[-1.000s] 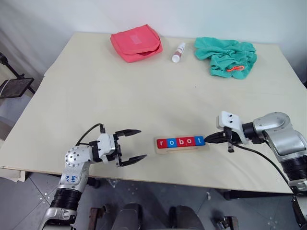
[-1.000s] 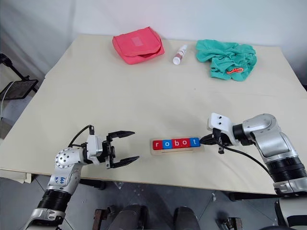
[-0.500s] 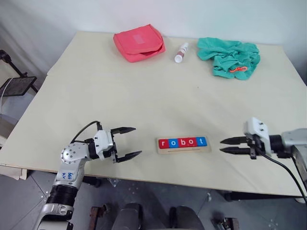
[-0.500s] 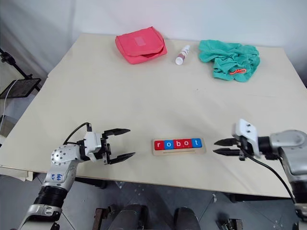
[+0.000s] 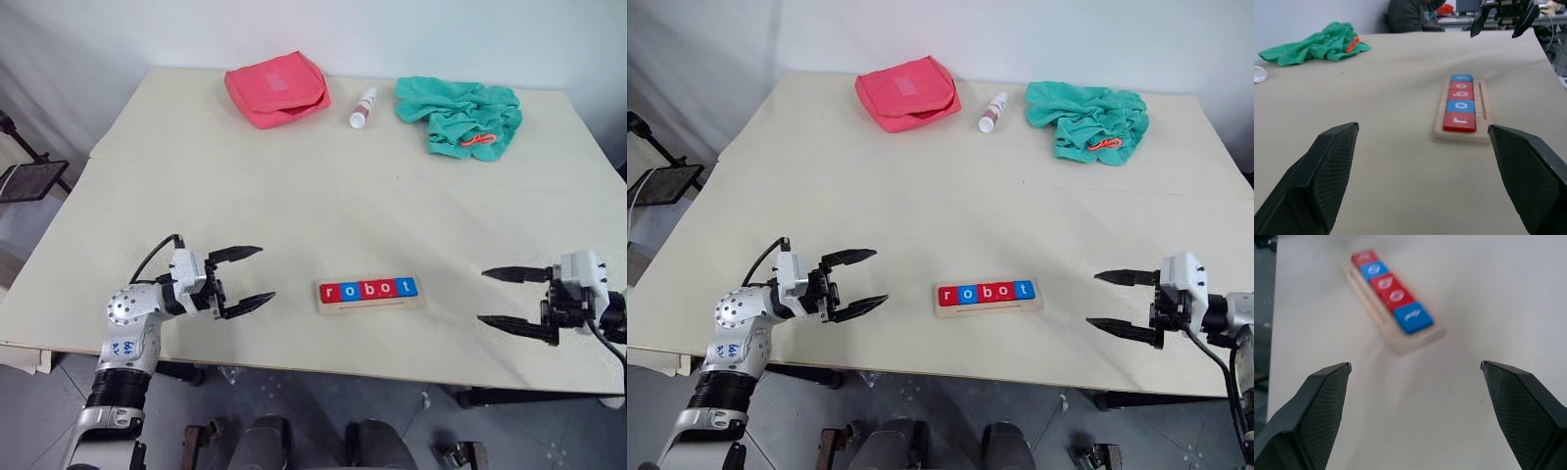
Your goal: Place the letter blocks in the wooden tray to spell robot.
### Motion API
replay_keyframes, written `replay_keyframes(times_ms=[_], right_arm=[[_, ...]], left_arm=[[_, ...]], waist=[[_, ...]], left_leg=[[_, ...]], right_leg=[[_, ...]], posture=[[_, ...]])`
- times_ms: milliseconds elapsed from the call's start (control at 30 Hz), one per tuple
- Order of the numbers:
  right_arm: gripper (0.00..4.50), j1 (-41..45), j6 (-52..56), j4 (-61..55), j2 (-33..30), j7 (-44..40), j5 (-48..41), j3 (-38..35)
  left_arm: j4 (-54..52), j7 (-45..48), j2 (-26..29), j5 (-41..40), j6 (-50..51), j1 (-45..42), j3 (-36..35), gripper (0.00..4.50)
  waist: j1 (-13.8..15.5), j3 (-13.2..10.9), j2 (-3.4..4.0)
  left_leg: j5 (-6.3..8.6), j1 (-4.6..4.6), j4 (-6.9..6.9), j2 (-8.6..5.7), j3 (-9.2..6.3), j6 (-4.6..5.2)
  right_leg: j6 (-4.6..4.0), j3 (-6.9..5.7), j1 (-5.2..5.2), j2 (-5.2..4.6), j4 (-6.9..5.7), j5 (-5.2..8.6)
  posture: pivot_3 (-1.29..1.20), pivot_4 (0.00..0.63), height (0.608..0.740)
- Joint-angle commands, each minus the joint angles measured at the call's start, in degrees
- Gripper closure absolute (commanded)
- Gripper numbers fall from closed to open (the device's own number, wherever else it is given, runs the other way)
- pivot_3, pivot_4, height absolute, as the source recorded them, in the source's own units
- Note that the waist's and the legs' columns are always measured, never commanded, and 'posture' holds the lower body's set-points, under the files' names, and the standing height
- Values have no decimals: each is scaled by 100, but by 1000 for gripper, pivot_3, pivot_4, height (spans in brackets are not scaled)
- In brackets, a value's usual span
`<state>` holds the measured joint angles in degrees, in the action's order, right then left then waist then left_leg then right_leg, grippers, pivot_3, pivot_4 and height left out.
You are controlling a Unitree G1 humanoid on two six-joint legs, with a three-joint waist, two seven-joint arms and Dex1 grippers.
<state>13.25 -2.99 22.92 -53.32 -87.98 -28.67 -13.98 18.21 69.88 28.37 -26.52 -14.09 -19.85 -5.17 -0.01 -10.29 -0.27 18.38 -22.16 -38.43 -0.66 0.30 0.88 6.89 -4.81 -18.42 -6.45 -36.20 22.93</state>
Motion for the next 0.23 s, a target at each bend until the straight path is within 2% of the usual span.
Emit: replay_keyframes(times_ms=[33, 233], right_arm=[[46, 27, -170, 308, -88, -452, -351, -16], [46, 121, -426, 719, -352, -452, -514, 319]], left_arm=[[-95, 240, 92, -229, 165, 18, -135, 0], [21, 456, 76, -124, 50, -95, -129, 0]], waist=[[1, 0, 0], [6, 0, 0]], left_leg=[[0, 0, 2, 0, 0, 0], [1, -2, 2, -1, 1, 1]], right_leg=[[0, 0, 0, 0, 0, 0], [0, -2, 0, -1, 1, 0]], posture=[[0, 150, 740], [0, 150, 740]])
